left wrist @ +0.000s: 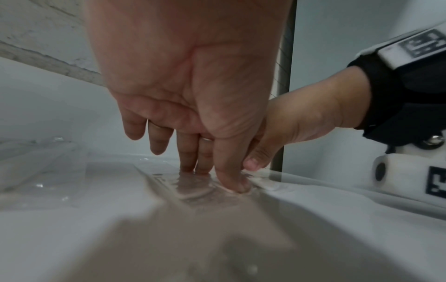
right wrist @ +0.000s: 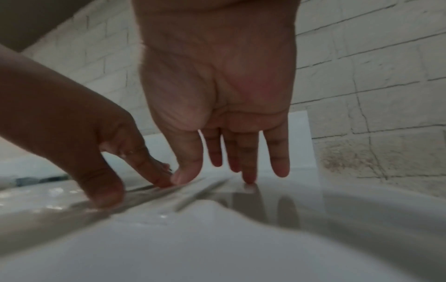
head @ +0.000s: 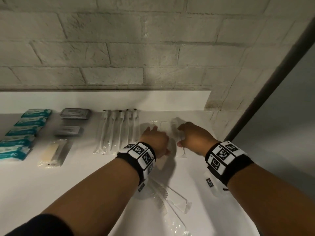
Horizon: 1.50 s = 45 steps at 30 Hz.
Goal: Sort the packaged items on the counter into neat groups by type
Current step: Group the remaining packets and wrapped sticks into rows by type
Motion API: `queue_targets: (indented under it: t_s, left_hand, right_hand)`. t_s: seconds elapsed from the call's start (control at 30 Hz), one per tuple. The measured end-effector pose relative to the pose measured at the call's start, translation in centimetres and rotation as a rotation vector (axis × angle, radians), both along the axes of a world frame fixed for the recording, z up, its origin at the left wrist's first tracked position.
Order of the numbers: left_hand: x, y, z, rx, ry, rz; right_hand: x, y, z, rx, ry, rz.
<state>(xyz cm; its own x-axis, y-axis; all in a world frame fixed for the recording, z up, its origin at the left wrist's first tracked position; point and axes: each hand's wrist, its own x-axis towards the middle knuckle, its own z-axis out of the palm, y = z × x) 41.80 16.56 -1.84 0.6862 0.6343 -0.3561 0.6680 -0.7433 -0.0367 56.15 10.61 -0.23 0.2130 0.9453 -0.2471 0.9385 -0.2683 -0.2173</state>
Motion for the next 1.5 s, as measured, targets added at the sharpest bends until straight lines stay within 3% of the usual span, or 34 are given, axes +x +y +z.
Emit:
queue_targets:
  t_s: [0.07, 0.2, 0.3, 0.47, 0.57, 0.7, 0.8, 0.9, 0.97, 1.07, 1.3, 1.5]
  left_hand:
    - [-0.1, 0.0, 0.0, -0.005, -0.018, 0.01]
    - [0.1, 0.2, 0.0, 0.013, -0.005, -0.009]
    - [0.2, 0.5, -0.2, 0.023, 0.018, -0.007]
    - [0.5, 0.8, 0.1, 0.011, 0.034, 0.004]
    - [0.7, 1.0, 0.2, 0.038, 0.055, -0.016]
    - [0.5, 1.2, 0.4, 0.07, 0.053, -0.045]
    - [0.7, 1.0, 0.5, 0.098, -0.066, -0.021]
    - [1.6, 0.5, 0.2, 0.132, -0.142, -0.062]
    - [2.4, -0.1, -0.2, 0.145, -0.124, -0.11]
    - [3.1, -0.5, -0.6, 0.107, -0.101, -0.097]
    - [3.7, -0.4, -0.5, 0.093, -0.081, -0.077]
    - [3.7, -0.5, -0.1, 0.07, -0.038, -0.07]
  right_hand:
    - [-1.7, -1.5, 1.2, 0.027, -0.011, 0.028]
    - [-6.8, -5.7, 2.1, -0.255, 0.075, 0.243]
    - [-9.3, -6.8, 1.5, -0.387, -0.064, 0.331]
    - [-6.9, -6.4, 1.3, -0.425, 0.04, 0.224]
    - [-3.3, -6.1, 2.1, -0.493, 0.143, 0.058]
    - [1.4, -4.8, 3.5, -0.36, 0.225, -0.196]
    - [3.0, -3.9, 2.8, -0.172, 0.257, -0.315]
    - [3.5, -3.8, 1.3, -0.087, 0.033, -0.151]
    - [3.4, -4.0, 0.9, -0.103, 0.037, -0.065]
    - [3.3, -3.6, 0.9, -0.123, 0.071, -0.057]
    - [3.3, -0.7, -0.2, -0.185, -0.136, 0.039]
    - [2.6, -0.1, -0.6, -0.191, -0.151, 0.036]
